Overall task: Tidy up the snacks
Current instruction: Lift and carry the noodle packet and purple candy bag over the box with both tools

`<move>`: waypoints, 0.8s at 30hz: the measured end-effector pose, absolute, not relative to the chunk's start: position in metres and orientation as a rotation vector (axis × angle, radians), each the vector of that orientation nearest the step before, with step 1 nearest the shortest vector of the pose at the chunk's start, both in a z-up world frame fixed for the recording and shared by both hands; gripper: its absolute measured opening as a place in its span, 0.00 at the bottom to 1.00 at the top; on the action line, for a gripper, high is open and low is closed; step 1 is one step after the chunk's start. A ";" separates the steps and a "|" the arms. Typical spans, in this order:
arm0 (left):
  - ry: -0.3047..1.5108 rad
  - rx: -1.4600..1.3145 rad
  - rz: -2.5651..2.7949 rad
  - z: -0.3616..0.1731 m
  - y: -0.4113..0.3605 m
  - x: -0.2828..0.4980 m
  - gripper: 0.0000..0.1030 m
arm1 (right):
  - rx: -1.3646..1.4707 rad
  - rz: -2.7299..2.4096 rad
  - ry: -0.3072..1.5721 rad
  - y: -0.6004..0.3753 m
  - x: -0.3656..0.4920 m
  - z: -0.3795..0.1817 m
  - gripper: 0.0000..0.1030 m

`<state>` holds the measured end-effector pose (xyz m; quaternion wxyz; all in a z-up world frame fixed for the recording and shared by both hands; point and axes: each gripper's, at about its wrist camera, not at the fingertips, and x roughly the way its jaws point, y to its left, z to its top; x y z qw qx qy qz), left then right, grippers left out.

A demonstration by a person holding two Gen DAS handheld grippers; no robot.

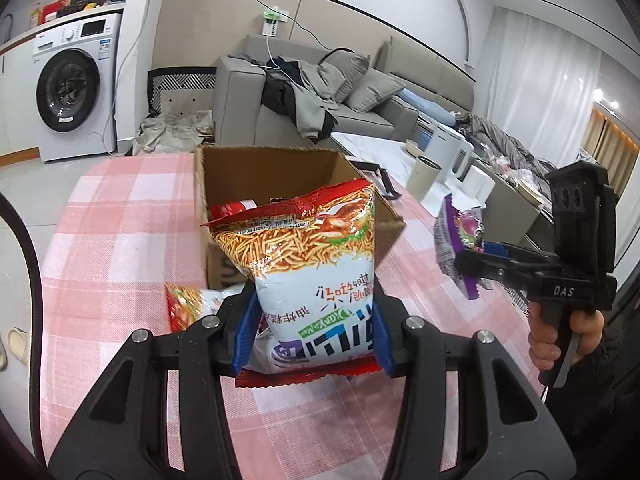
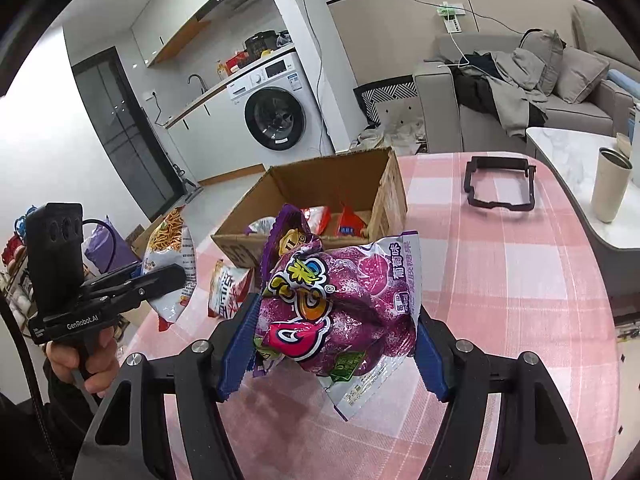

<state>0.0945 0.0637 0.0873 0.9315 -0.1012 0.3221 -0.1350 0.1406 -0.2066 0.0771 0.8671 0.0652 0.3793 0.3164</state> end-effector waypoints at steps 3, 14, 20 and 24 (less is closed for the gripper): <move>0.652 -0.207 -0.256 0.097 0.075 0.101 0.43 | 0.149 0.658 0.782 -0.205 0.146 0.084 0.69; 0.630 -0.185 -0.192 0.118 0.075 0.137 0.43 | 0.180 0.646 0.756 -0.195 0.163 0.098 0.69; 0.608 -0.162 -0.176 0.132 0.076 0.157 0.43 | 0.174 0.636 0.745 -0.187 0.173 0.106 0.69; 0.598 -0.132 -0.151 0.139 0.077 0.169 0.43 | 0.159 0.637 0.732 -0.179 0.180 0.113 0.69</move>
